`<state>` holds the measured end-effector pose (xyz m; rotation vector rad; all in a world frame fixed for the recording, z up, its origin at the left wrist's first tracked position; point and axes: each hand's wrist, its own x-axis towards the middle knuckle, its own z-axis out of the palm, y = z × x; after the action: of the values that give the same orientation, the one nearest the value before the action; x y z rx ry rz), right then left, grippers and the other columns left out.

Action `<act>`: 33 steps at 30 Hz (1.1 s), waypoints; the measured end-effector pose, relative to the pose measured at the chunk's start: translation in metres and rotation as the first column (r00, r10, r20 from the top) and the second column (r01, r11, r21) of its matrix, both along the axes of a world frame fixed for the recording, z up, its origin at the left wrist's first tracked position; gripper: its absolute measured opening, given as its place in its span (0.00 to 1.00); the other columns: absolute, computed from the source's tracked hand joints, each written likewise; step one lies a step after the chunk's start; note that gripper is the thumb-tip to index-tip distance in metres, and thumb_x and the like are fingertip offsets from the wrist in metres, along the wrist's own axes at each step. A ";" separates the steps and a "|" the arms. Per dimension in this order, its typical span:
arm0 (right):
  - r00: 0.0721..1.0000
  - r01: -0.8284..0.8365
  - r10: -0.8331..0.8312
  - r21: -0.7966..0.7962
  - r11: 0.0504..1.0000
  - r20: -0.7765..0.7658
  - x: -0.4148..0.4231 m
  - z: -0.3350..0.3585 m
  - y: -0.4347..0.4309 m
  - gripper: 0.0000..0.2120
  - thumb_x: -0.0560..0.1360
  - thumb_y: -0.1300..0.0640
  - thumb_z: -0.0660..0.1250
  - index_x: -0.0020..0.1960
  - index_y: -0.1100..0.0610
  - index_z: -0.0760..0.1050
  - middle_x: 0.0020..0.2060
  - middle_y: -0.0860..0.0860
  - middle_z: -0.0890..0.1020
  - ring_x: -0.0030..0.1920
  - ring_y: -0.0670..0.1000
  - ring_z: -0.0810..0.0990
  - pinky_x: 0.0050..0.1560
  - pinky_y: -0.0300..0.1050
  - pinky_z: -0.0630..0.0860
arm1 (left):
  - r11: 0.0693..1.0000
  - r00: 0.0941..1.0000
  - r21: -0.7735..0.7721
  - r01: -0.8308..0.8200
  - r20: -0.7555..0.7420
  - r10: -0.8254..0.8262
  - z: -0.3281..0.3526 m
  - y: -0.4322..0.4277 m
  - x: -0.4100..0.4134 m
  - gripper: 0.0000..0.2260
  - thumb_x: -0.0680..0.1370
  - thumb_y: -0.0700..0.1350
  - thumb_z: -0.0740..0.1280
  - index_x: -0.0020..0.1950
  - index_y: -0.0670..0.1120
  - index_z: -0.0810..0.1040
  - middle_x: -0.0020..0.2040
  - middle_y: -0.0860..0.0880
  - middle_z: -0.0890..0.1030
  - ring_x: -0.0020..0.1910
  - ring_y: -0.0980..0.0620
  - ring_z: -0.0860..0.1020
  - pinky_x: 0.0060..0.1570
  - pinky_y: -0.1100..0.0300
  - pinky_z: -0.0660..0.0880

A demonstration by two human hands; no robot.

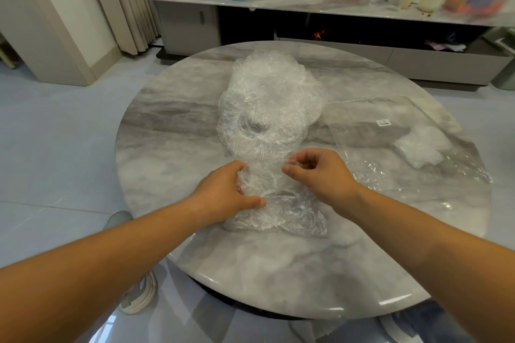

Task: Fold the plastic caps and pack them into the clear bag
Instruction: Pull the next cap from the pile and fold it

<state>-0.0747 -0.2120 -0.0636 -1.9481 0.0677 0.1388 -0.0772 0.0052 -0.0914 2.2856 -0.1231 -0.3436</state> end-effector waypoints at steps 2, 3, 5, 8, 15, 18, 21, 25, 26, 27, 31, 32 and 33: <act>0.996 -0.056 0.058 -0.041 0.998 0.062 -0.005 0.003 0.000 0.05 0.74 0.60 0.77 0.42 0.54 0.82 0.39 0.51 0.84 0.39 0.43 0.81 0.41 0.33 0.77 | 1.000 1.000 0.015 0.007 0.008 -0.007 0.001 0.000 -0.001 0.31 0.63 0.60 0.82 0.61 0.54 0.75 0.45 0.53 0.82 0.43 0.53 0.81 0.50 0.50 0.80; 0.990 -0.091 0.098 -0.077 0.993 0.100 -0.009 0.002 -0.002 0.06 0.74 0.60 0.77 0.41 0.54 0.81 0.39 0.48 0.84 0.39 0.41 0.81 0.43 0.32 0.76 | 1.000 1.000 0.023 0.007 0.015 -0.008 0.001 0.000 -0.002 0.29 0.63 0.59 0.82 0.60 0.54 0.75 0.45 0.52 0.82 0.43 0.53 0.81 0.50 0.51 0.80; 0.967 -0.158 0.194 -0.213 0.964 0.163 -0.018 0.000 -0.005 0.05 0.73 0.59 0.77 0.42 0.52 0.81 0.40 0.44 0.84 0.43 0.38 0.80 0.47 0.30 0.73 | 0.999 1.000 0.029 0.012 0.020 -0.013 0.004 0.000 -0.003 0.29 0.64 0.58 0.82 0.59 0.54 0.75 0.44 0.52 0.80 0.42 0.53 0.80 0.49 0.53 0.80; 0.899 -0.249 0.373 -0.434 0.866 0.228 -0.034 -0.007 -0.012 0.07 0.73 0.50 0.76 0.47 0.49 0.80 0.48 0.42 0.84 0.52 0.41 0.80 0.56 0.37 0.75 | 0.999 0.999 0.013 0.048 -0.001 -0.048 0.006 0.003 -0.002 0.32 0.62 0.59 0.82 0.61 0.53 0.75 0.46 0.52 0.79 0.43 0.54 0.78 0.48 0.56 0.79; 0.754 -0.340 0.605 -0.635 0.693 0.256 -0.058 -0.020 -0.022 0.18 0.75 0.36 0.68 0.53 0.50 0.80 0.56 0.44 0.83 0.57 0.46 0.80 0.58 0.49 0.77 | 0.989 0.980 -0.006 0.147 -0.135 -0.147 0.024 0.009 -0.002 0.41 0.59 0.70 0.75 0.67 0.55 0.72 0.50 0.53 0.77 0.43 0.58 0.76 0.48 0.63 0.75; 0.706 -0.372 0.675 -0.700 0.609 0.213 -0.064 -0.026 -0.025 0.20 0.78 0.37 0.65 0.58 0.51 0.81 0.62 0.46 0.81 0.63 0.48 0.78 0.61 0.51 0.75 | 0.994 0.975 -0.060 0.090 -0.198 -0.101 0.027 0.003 -0.002 0.39 0.60 0.82 0.62 0.58 0.56 0.78 0.51 0.55 0.80 0.50 0.56 0.79 0.58 0.55 0.75; 0.684 -0.398 0.713 -0.740 0.542 0.155 -0.069 -0.029 -0.026 0.20 0.79 0.37 0.61 0.61 0.49 0.80 0.65 0.47 0.78 0.66 0.49 0.74 0.63 0.53 0.73 | 0.997 0.981 0.059 0.047 -0.189 -0.035 0.028 -0.006 -0.006 0.34 0.66 0.80 0.60 0.54 0.54 0.78 0.52 0.55 0.80 0.51 0.55 0.79 0.58 0.53 0.75; 0.679 -0.393 0.721 -0.760 0.518 0.140 -0.075 -0.035 -0.028 0.22 0.80 0.37 0.60 0.66 0.47 0.78 0.69 0.49 0.75 0.68 0.51 0.72 0.65 0.54 0.72 | 0.974 0.993 0.224 0.030 -0.117 -0.003 0.025 -0.003 -0.005 0.18 0.72 0.64 0.73 0.49 0.51 0.78 0.43 0.52 0.81 0.41 0.53 0.80 0.40 0.58 0.76; 0.682 -0.393 0.718 -0.757 0.522 0.142 -0.076 -0.036 -0.029 0.22 0.80 0.36 0.60 0.67 0.47 0.78 0.70 0.49 0.75 0.69 0.51 0.71 0.66 0.54 0.71 | 0.970 0.994 0.241 0.038 -0.109 -0.012 0.024 0.000 -0.004 0.15 0.72 0.60 0.74 0.48 0.51 0.79 0.41 0.52 0.81 0.40 0.53 0.80 0.38 0.60 0.75; 0.681 -0.393 0.718 -0.755 0.525 0.144 -0.078 -0.037 -0.030 0.22 0.80 0.36 0.60 0.68 0.47 0.77 0.70 0.49 0.75 0.70 0.52 0.71 0.67 0.54 0.71 | 0.968 0.995 0.249 0.041 -0.100 -0.017 0.024 0.003 -0.004 0.13 0.73 0.57 0.75 0.47 0.50 0.80 0.40 0.52 0.81 0.39 0.54 0.80 0.37 0.61 0.74; 0.670 -0.400 0.726 -0.749 0.528 0.155 -0.080 -0.041 -0.034 0.23 0.80 0.37 0.61 0.70 0.47 0.76 0.72 0.50 0.73 0.72 0.52 0.69 0.70 0.54 0.69 | 0.973 0.997 0.230 0.025 -0.072 -0.009 0.023 0.011 0.002 0.09 0.73 0.53 0.77 0.43 0.48 0.83 0.39 0.52 0.83 0.40 0.54 0.81 0.39 0.62 0.74; 0.668 -0.401 0.727 -0.748 0.529 0.157 -0.081 -0.041 -0.035 0.23 0.80 0.37 0.61 0.71 0.47 0.75 0.73 0.49 0.72 0.73 0.51 0.68 0.70 0.54 0.69 | 0.976 0.997 0.218 0.023 -0.078 -0.006 0.022 0.012 0.003 0.09 0.73 0.53 0.77 0.42 0.48 0.83 0.38 0.52 0.83 0.40 0.54 0.81 0.40 0.61 0.75; 0.667 -0.401 0.728 -0.748 0.529 0.158 -0.081 -0.042 -0.036 0.23 0.80 0.37 0.61 0.71 0.46 0.74 0.73 0.49 0.71 0.74 0.51 0.67 0.71 0.54 0.68 | 0.978 0.996 0.205 0.019 -0.087 -0.001 0.021 0.012 0.004 0.10 0.72 0.53 0.78 0.42 0.48 0.84 0.37 0.51 0.84 0.39 0.54 0.81 0.41 0.61 0.76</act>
<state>-0.1561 -0.2482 -0.1059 -2.6054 -1.0302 0.0977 -0.0730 0.0177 -0.0700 2.4707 -0.0572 -0.4800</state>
